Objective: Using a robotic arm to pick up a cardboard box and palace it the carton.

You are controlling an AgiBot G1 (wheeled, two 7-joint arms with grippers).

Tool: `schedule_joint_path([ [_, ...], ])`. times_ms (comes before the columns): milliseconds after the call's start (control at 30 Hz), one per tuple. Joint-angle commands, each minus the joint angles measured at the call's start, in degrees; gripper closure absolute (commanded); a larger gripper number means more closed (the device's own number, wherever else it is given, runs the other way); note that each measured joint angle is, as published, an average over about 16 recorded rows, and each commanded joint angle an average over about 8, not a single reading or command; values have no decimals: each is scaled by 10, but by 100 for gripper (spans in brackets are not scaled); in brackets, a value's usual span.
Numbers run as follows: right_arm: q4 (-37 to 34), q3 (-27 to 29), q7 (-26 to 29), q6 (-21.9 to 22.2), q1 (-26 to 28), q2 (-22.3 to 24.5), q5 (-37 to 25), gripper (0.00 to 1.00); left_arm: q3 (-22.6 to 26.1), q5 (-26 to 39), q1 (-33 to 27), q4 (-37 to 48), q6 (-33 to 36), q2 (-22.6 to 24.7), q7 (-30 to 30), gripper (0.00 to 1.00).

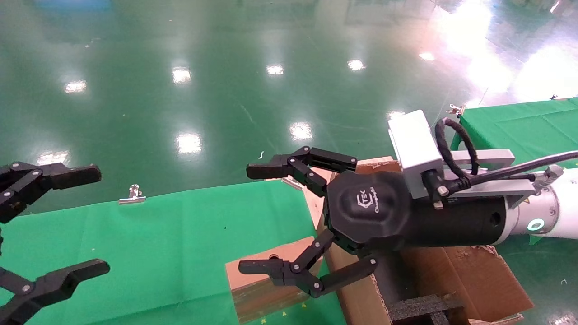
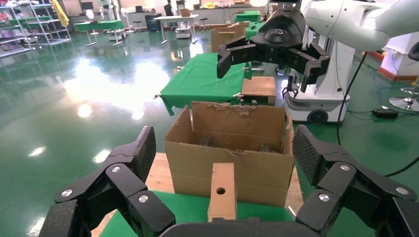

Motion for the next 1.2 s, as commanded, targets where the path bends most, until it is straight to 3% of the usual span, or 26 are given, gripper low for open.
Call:
schedule_joint_path([
  [33,0,0,0,0,0,0,0,0,0,0,0,0,0,0,0,0],
  [700,0,0,0,0,0,0,0,0,0,0,0,0,0,0,0,1],
  [967,0,0,0,0,0,0,0,0,0,0,0,0,0,0,0,97],
  [1200,1,-5,3,-3,3,3,-10,0,0,0,0,0,0,0,0,100],
])
